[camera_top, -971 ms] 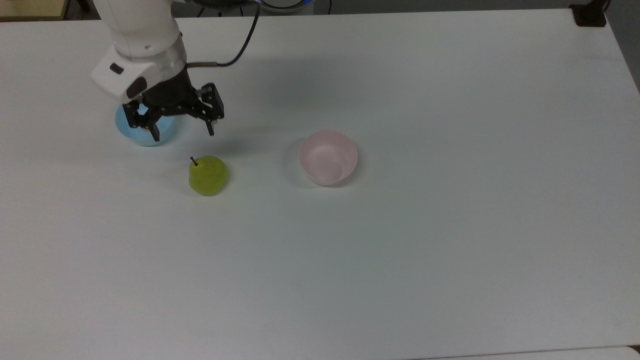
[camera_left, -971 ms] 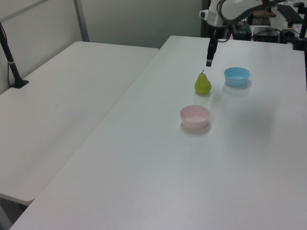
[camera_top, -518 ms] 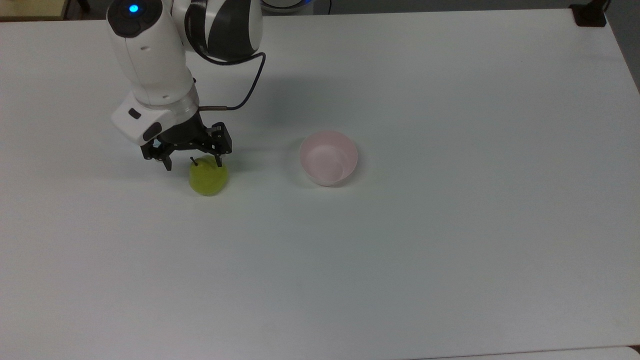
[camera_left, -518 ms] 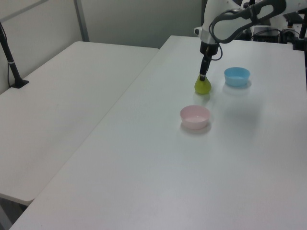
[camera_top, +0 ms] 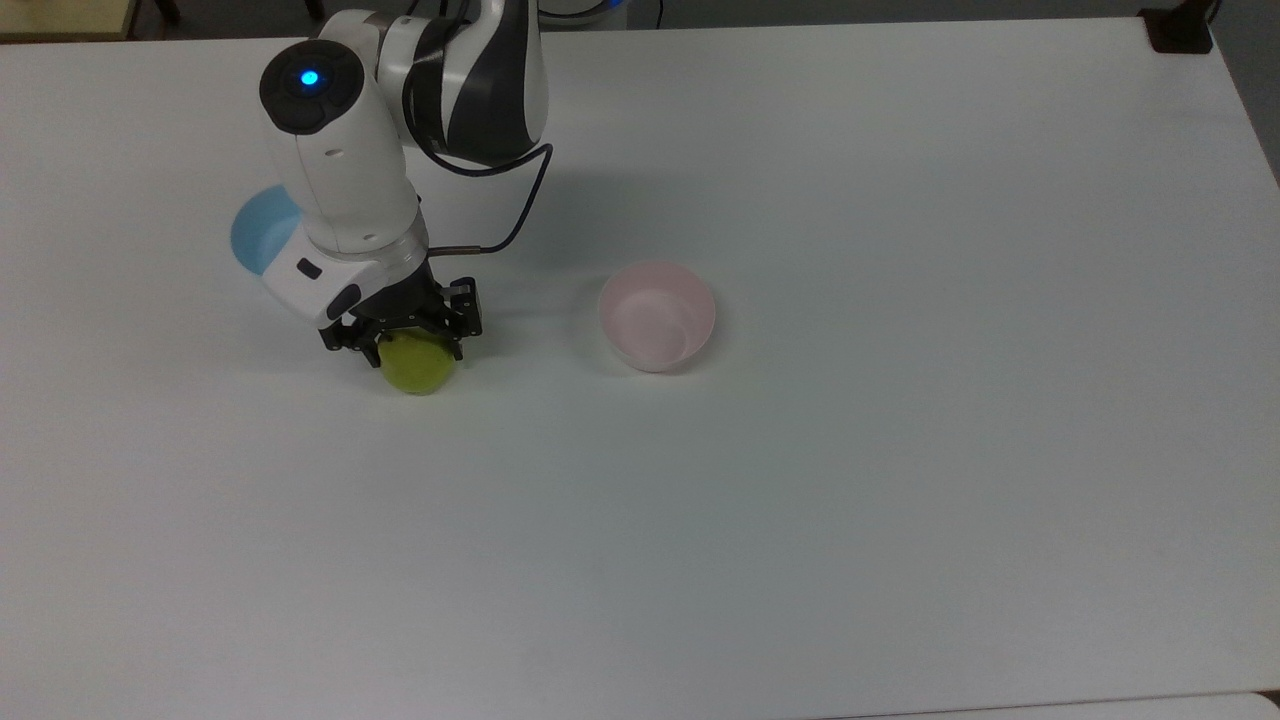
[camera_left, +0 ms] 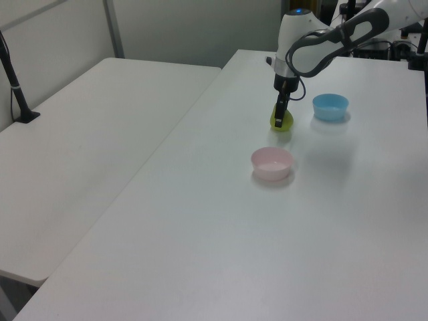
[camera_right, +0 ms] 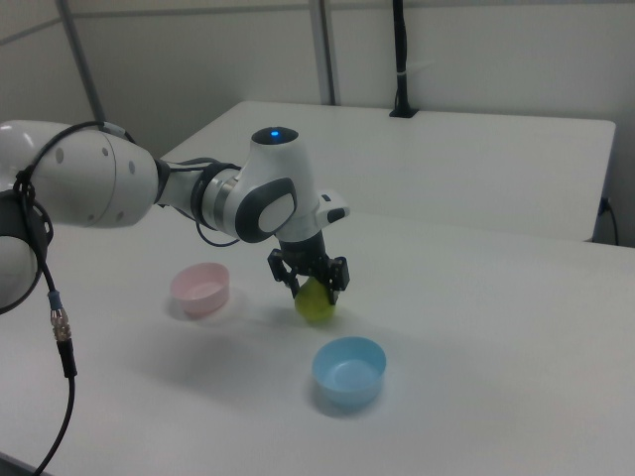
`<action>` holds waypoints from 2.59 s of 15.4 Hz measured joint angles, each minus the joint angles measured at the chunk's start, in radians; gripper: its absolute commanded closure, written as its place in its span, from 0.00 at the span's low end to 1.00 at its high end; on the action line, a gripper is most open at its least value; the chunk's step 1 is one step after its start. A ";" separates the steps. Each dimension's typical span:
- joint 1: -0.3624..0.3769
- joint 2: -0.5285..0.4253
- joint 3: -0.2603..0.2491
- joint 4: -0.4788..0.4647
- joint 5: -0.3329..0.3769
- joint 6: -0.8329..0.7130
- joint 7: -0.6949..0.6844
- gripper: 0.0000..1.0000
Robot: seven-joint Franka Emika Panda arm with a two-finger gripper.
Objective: Place the pear in the bowl
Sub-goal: 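Close the gripper around the green pear, then lift the pear and carry it over the pink bowl, then lower the pear into the pink bowl and open the gripper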
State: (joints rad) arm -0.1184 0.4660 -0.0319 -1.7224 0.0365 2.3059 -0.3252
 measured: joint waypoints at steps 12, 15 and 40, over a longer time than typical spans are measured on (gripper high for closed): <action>0.023 -0.085 0.005 0.037 -0.023 -0.099 0.000 0.83; 0.031 -0.167 0.032 0.038 -0.023 -0.204 0.000 0.83; 0.228 -0.266 0.109 -0.079 -0.028 -0.204 0.322 0.83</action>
State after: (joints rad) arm 0.1097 0.1998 0.0773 -1.8010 0.0082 2.1021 -0.0028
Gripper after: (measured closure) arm 0.256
